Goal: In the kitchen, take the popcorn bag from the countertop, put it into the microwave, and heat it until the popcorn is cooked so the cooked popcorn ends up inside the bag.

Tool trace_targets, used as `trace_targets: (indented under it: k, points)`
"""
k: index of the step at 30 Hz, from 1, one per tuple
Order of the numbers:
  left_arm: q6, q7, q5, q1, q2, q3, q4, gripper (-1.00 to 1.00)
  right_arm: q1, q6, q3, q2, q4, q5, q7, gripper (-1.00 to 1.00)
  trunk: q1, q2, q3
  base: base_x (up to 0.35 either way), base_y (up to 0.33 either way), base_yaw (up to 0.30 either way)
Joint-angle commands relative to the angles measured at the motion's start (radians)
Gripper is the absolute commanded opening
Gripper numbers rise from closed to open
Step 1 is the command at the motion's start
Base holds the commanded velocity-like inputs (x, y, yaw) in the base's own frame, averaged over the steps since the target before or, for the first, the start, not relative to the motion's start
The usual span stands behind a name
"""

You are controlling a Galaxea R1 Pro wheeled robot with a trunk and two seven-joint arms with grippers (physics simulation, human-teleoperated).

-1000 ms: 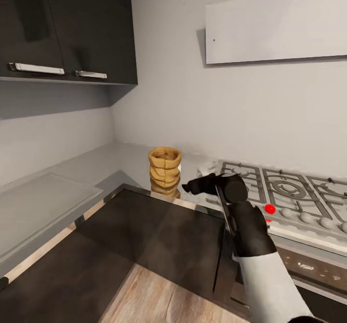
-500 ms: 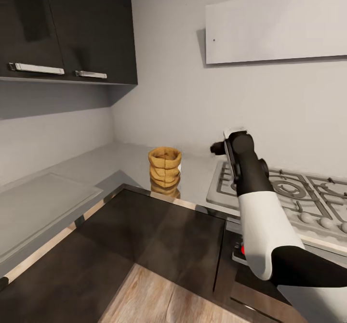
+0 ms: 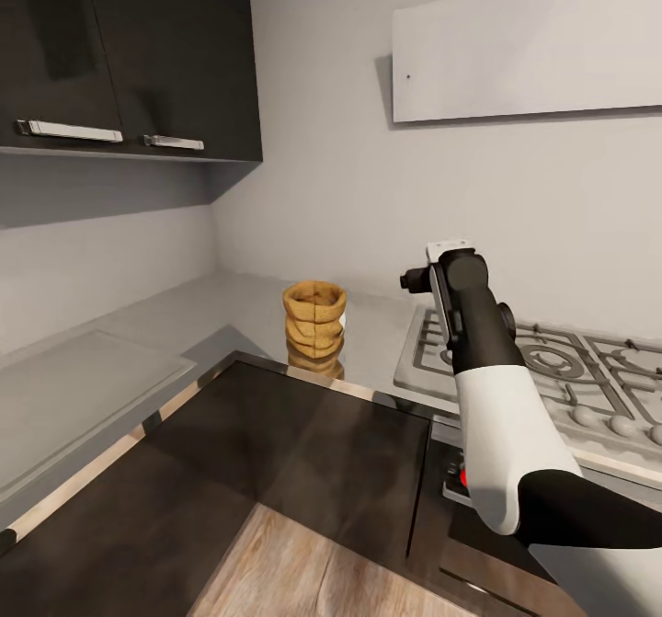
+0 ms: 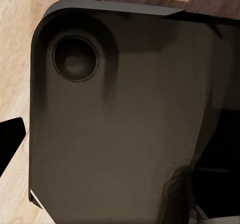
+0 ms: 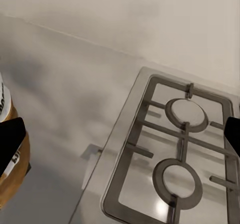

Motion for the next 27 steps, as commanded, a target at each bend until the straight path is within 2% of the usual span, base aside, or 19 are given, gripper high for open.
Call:
trace_targets:
  k: [1, 6, 16, 27]
  points:
    - [-0.001, 0.0, 0.009, 0.0, 0.0, -0.002, 0.0, 1.0, 0.0, 0.003, -0.002, 0.001, -0.001, 0.005, 0.003, 1.0, 0.0, -0.001, -0.001, 0.0, 0.0, 0.0]
    - [-0.001, -0.001, 0.009, 0.0, 0.0, -0.002, 0.0, 1.0, 0.0, 0.003, -0.002, 0.001, -0.001, 0.005, 0.003, 1.0, 0.0, -0.001, -0.001, 0.0, 0.038, 0.0]
    - [-0.001, -0.002, 0.009, 0.0, 0.0, -0.002, -0.001, 1.0, 0.0, 0.003, -0.006, 0.001, 0.0, 0.005, 0.003, 1.0, 0.0, -0.001, -0.001, 0.0, 0.237, 0.0]
    - [-0.002, -0.002, 0.009, 0.0, 0.0, -0.002, -0.001, 1.0, 0.0, 0.003, -0.006, 0.001, 0.013, 0.004, 0.005, 1.0, 0.0, -0.001, -0.001, 0.0, 0.02, 0.0]
